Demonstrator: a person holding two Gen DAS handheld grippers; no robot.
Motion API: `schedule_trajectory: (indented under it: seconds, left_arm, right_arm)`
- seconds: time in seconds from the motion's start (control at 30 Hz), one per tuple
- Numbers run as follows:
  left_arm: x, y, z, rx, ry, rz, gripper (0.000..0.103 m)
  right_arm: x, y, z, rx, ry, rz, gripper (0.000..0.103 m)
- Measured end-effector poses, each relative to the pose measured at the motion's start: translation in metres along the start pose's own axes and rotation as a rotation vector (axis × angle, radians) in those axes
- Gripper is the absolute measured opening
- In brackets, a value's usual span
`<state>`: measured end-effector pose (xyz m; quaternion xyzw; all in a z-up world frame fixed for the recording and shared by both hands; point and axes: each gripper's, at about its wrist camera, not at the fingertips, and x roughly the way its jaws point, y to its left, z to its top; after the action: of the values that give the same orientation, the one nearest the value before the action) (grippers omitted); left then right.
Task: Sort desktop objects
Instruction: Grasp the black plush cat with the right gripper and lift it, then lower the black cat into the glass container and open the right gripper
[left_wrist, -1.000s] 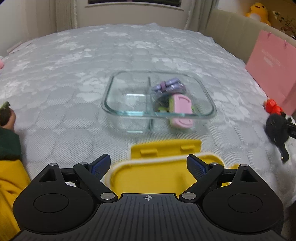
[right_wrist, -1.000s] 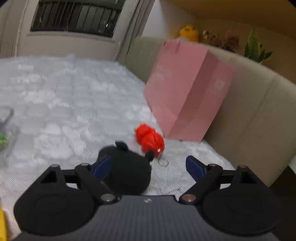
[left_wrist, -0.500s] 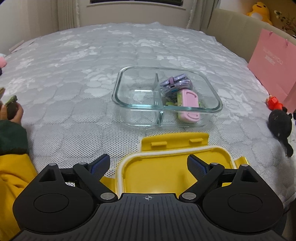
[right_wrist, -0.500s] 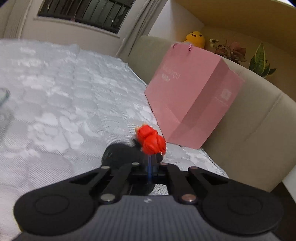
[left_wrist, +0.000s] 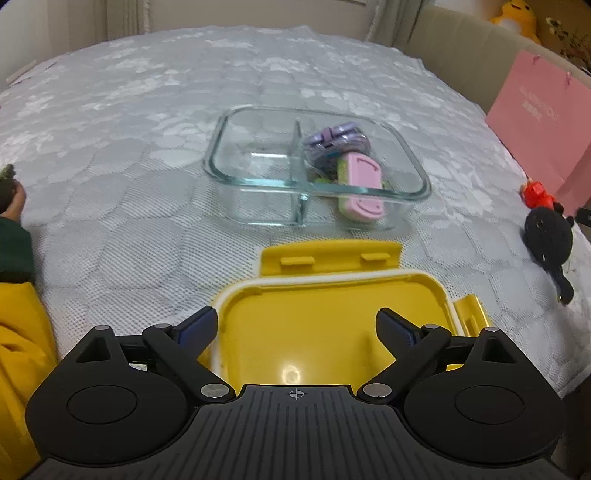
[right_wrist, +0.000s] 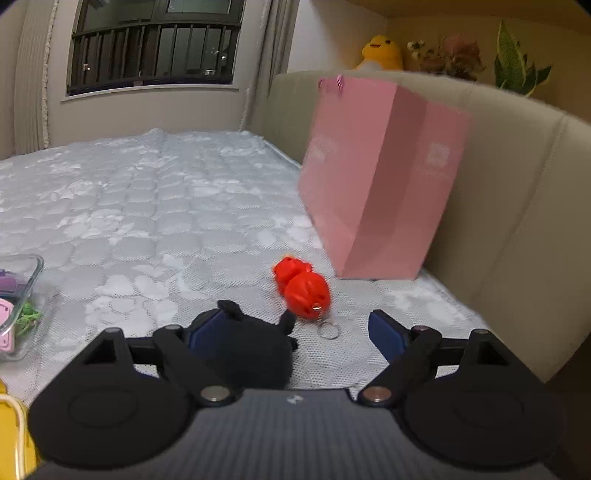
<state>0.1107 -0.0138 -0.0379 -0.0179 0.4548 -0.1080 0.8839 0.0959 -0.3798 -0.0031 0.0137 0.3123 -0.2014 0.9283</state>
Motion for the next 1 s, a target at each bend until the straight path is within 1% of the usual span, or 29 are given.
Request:
schedule_trajectory:
  seconds: [0.07, 0.17, 0.2, 0.23, 0.27, 0.3, 0.37, 0.43, 0.47, 0.53, 0.6, 0.73, 0.87, 0.93, 1.0]
  left_arm:
    - [0.001, -0.005, -0.001, 0.015, 0.006, 0.006, 0.096]
    - [-0.001, -0.011, -0.004, 0.049, 0.004, 0.026, 0.096]
    - [-0.001, -0.012, -0.005, 0.057, 0.005, 0.029, 0.096]
    - [-0.001, -0.013, -0.005, 0.062, 0.008, 0.030, 0.096]
    - [-0.001, -0.014, -0.005, 0.065, 0.011, 0.029, 0.096]
    - [0.000, -0.014, -0.005, 0.065, 0.014, 0.029, 0.096]
    - [0.001, -0.014, -0.005, 0.062, 0.021, 0.023, 0.096]
    - [0.001, -0.014, -0.006, 0.059, 0.029, 0.014, 0.096]
    - [0.001, -0.014, -0.006, 0.058, 0.032, 0.009, 0.096]
    - [0.001, -0.013, -0.007, 0.055, 0.035, 0.004, 0.096]
    - [-0.002, -0.011, -0.007, 0.055, 0.035, 0.002, 0.096]
    - [-0.008, -0.007, -0.007, 0.049, 0.034, -0.006, 0.097]
    - [-0.014, -0.001, -0.007, 0.052, 0.028, 0.003, 0.097]
    - [-0.017, 0.002, -0.008, 0.049, 0.025, -0.002, 0.097]
    - [-0.019, 0.004, -0.009, 0.053, 0.020, -0.008, 0.097]
  right_arm:
    - [0.019, 0.000, 0.001, 0.022, 0.056, 0.042, 0.086]
    - [0.043, 0.000, -0.004, 0.061, 0.113, 0.105, 0.087]
    - [0.046, -0.001, -0.006, 0.092, 0.129, 0.139, 0.078]
    - [0.048, -0.002, -0.007, 0.128, 0.143, 0.176, 0.066]
    - [0.047, -0.003, -0.007, 0.157, 0.159, 0.205, 0.060]
    - [0.044, -0.001, -0.005, 0.162, 0.155, 0.193, 0.057]
    - [0.035, 0.004, -0.002, 0.141, 0.140, 0.175, 0.054]
    - [0.027, 0.009, 0.001, 0.137, 0.141, 0.181, 0.054]
    - [0.023, 0.010, 0.003, 0.148, 0.146, 0.207, 0.054]
    - [0.013, 0.011, 0.007, 0.182, 0.163, 0.295, 0.054]
    - [0.000, 0.018, 0.013, 0.175, 0.174, 0.365, 0.054]
    - [-0.028, 0.044, 0.031, 0.105, 0.185, 0.428, 0.054]
    - [-0.053, 0.072, 0.061, 0.050, 0.224, 0.543, 0.054]
    - [-0.065, 0.095, 0.082, 0.005, 0.239, 0.591, 0.054]
    - [-0.075, 0.125, 0.103, -0.054, 0.249, 0.612, 0.055]
